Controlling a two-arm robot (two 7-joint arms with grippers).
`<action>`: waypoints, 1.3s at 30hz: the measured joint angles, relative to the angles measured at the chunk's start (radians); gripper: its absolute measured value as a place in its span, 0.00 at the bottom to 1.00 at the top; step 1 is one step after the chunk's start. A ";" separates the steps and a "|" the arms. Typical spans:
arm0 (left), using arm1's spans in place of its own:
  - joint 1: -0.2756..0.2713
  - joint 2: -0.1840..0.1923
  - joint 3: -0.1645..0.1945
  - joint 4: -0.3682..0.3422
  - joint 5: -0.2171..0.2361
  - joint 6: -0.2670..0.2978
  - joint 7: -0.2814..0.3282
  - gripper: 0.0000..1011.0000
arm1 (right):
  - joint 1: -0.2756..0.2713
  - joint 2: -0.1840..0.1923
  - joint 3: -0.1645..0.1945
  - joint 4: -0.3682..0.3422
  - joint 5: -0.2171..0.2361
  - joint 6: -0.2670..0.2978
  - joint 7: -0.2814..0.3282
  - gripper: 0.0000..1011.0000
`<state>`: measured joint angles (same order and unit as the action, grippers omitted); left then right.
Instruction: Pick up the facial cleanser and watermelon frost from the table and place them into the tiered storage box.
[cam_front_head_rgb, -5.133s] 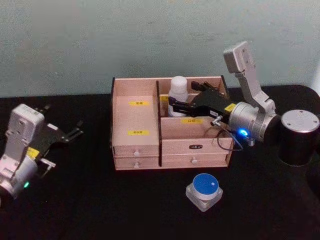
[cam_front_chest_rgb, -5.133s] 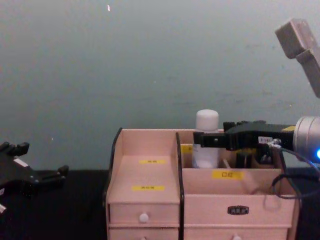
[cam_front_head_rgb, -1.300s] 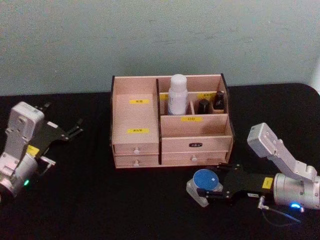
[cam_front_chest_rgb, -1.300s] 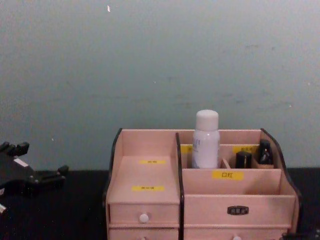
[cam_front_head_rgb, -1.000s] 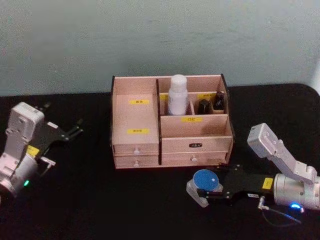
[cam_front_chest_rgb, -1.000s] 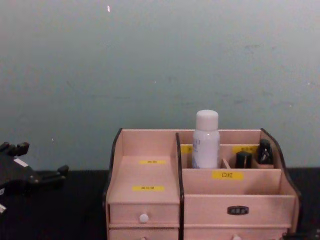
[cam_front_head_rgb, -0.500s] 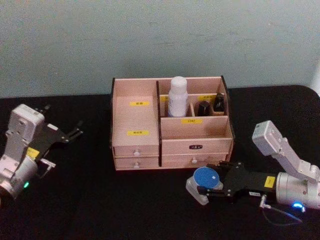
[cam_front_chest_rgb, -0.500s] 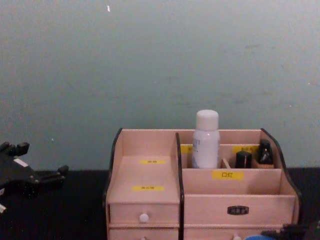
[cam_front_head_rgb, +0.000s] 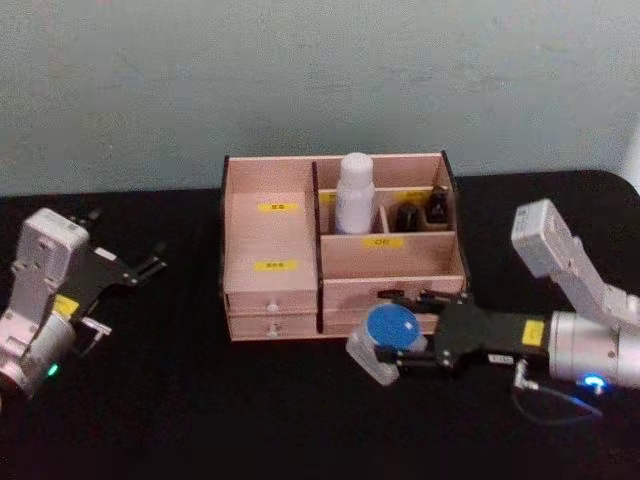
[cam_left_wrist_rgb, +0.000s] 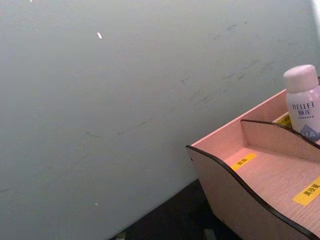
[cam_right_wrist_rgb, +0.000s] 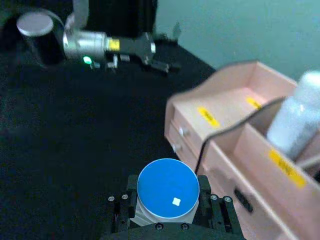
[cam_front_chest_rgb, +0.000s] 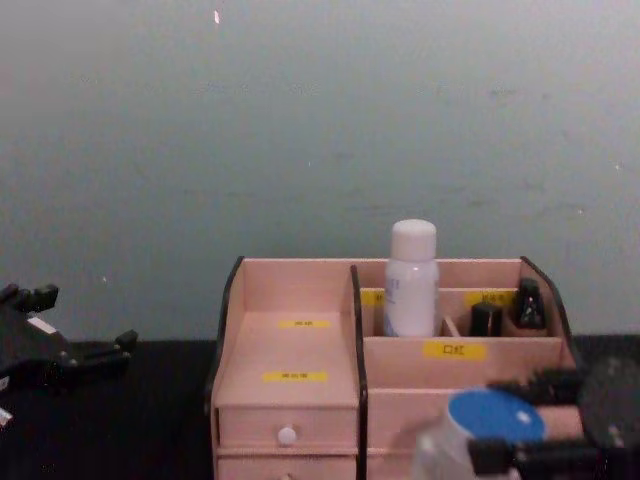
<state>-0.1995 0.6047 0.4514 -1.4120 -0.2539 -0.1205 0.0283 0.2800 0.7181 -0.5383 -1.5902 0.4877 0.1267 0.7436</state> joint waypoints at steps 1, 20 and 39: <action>0.000 0.000 0.000 0.000 0.000 0.000 0.000 0.99 | 0.015 -0.005 -0.003 -0.005 0.009 0.010 0.005 0.72; 0.000 0.000 0.000 0.000 0.000 0.000 0.000 0.99 | 0.247 -0.171 -0.085 0.105 0.022 0.094 -0.023 0.72; 0.000 0.000 0.000 0.000 0.000 0.000 0.000 0.99 | 0.469 -0.429 -0.192 0.433 -0.076 0.137 -0.131 0.72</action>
<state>-0.1995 0.6047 0.4514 -1.4120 -0.2539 -0.1205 0.0283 0.7493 0.2895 -0.7301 -1.1569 0.4120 0.2638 0.6123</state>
